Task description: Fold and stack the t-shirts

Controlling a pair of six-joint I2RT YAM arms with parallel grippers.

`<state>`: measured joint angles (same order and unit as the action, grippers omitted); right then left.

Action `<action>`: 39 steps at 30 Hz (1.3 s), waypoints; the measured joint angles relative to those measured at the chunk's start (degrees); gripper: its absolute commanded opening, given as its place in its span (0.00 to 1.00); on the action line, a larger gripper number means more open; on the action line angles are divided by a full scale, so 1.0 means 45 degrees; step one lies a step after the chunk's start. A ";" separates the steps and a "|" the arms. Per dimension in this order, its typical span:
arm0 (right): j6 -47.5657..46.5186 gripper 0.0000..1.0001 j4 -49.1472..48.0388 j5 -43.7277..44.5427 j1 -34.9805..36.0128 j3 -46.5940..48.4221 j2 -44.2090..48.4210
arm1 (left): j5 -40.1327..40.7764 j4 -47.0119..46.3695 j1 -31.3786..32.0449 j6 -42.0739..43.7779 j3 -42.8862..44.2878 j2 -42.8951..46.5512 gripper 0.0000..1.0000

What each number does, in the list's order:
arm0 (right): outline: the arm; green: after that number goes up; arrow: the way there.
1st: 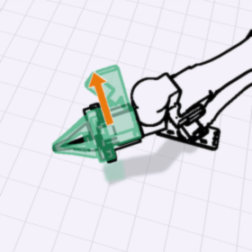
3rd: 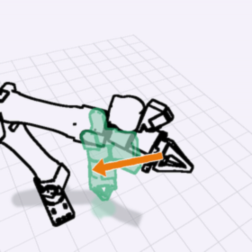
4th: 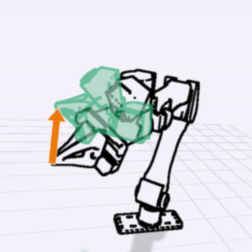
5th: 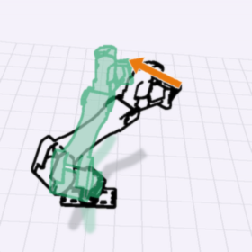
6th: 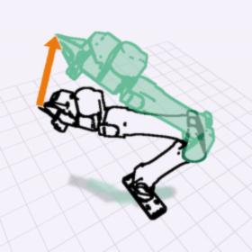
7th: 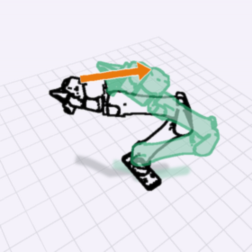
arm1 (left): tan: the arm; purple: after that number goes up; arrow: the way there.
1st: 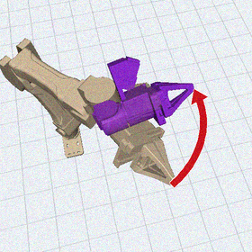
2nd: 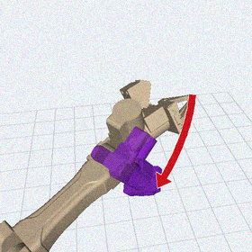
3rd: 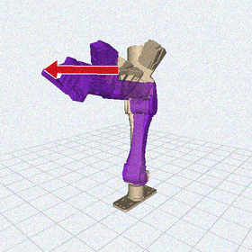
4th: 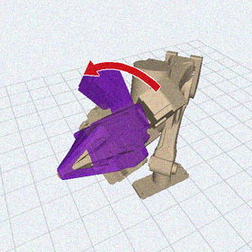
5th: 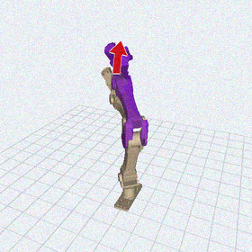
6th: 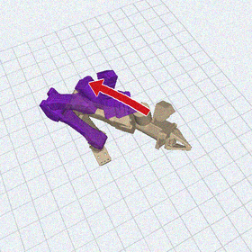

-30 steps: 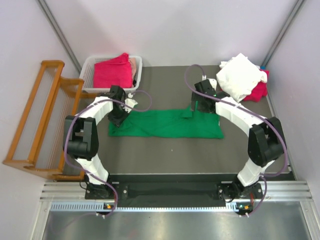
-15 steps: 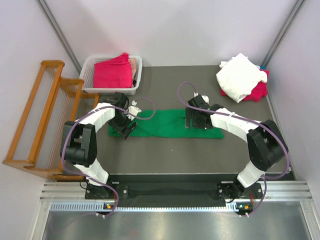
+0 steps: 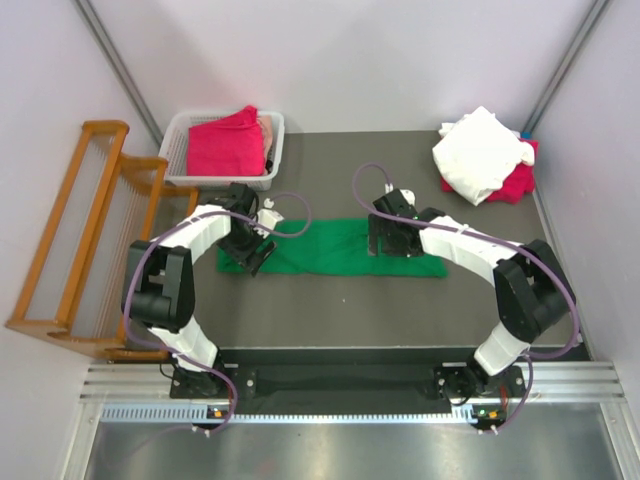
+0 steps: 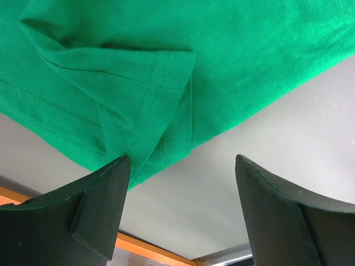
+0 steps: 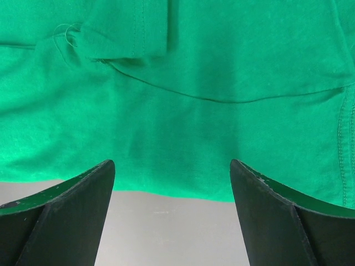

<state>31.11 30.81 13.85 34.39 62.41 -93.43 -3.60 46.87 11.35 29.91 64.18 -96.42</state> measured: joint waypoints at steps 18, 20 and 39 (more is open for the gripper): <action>-0.0019 0.81 -0.0287 -0.0146 0.0335 0.0233 -0.0423 | 0.0593 -0.2832 0.0039 -0.1749 0.0452 -0.0500 0.82; -0.0019 0.80 -0.0330 -0.0146 0.0335 0.0253 -0.0423 | 0.0894 -0.3123 0.0044 -0.1778 0.0316 -0.0719 0.82; -0.0107 0.61 -0.0364 -0.0151 0.0335 0.0418 -0.0423 | 0.1287 -0.3968 0.0078 -0.1851 -0.0437 -0.0675 0.79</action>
<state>30.63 29.17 13.17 35.90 64.29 -95.33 2.20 29.02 11.70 21.58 62.22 -99.46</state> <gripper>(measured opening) 0.607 0.801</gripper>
